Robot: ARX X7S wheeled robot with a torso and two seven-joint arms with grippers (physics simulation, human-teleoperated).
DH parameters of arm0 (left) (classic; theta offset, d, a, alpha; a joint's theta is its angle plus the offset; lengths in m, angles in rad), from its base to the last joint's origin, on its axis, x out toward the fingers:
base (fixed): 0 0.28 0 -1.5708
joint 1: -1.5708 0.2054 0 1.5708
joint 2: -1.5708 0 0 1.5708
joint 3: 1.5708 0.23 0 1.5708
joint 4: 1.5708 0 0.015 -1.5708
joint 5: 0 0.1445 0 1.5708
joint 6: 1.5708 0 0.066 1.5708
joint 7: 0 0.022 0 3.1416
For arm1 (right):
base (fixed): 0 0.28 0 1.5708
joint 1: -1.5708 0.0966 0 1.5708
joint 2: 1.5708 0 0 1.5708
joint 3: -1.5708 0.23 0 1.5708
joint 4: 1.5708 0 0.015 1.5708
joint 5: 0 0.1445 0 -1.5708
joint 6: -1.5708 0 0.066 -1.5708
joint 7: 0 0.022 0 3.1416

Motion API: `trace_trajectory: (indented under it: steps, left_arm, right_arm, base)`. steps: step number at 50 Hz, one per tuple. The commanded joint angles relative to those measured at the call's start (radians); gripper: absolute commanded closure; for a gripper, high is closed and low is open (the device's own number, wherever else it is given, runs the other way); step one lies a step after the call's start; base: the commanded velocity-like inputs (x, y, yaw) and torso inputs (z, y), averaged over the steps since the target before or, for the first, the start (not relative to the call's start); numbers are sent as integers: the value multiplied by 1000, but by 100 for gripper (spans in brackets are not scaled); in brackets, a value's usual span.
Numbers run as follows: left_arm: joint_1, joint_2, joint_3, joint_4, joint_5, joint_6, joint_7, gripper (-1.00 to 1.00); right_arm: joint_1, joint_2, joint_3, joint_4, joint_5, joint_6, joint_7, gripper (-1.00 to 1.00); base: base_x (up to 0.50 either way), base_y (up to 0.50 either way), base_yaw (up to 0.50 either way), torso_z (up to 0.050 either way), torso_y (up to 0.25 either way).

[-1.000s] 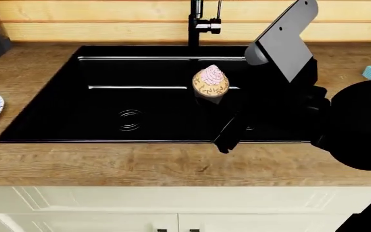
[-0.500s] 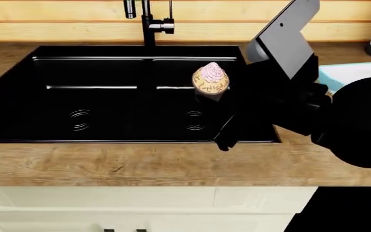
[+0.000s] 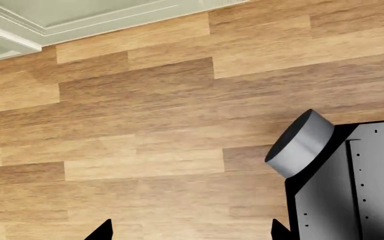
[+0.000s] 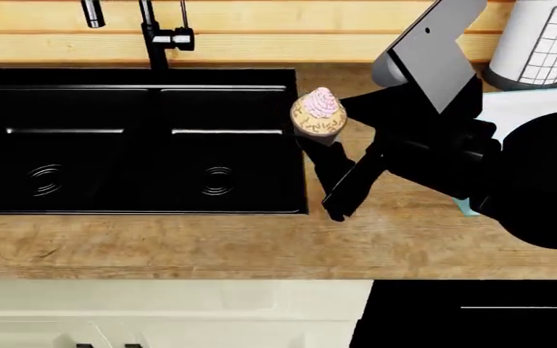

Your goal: Move the dessert items from the plate to the tray.

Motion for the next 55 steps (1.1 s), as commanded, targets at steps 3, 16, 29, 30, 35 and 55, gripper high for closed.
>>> trace_trajectory:
  steps: [3, 16, 29, 30, 35, 55]
  left_arm:
    - [0, 0, 0, 0, 1, 0, 0, -100]
    - [0, 0, 2, 0, 0, 0, 0, -100]
    - [0, 0, 2, 0, 0, -1, -1, -100]
    - [0, 0, 2, 0, 0, -2, -1, -100]
    - [0, 0, 2, 0, 0, -2, -1, -100]
    - [0, 0, 3, 0, 1, -1, -1, -100]
  right_arm:
    - [7, -1, 2, -1, -14, 1, -5, 100]
    - [7, -2, 0, 1, -15, 0, -5, 100]
    - [3, 0, -1, 3, -18, -7, -5, 100]
    - [2, 0, -1, 3, -19, -7, -5, 100]
    - [0, 1, -2, 3, -20, -9, -7, 100]
    - [3, 2, -3, 0, -15, -9, -2, 100]
  base:
    - [0, -500, 0, 0, 0]
    - [0, -500, 0, 0, 0]
    - [0, -500, 0, 0, 0]
    - [0, -500, 0, 0, 0]
    - [0, -500, 0, 0, 0]
    - [0, -500, 0, 0, 0]
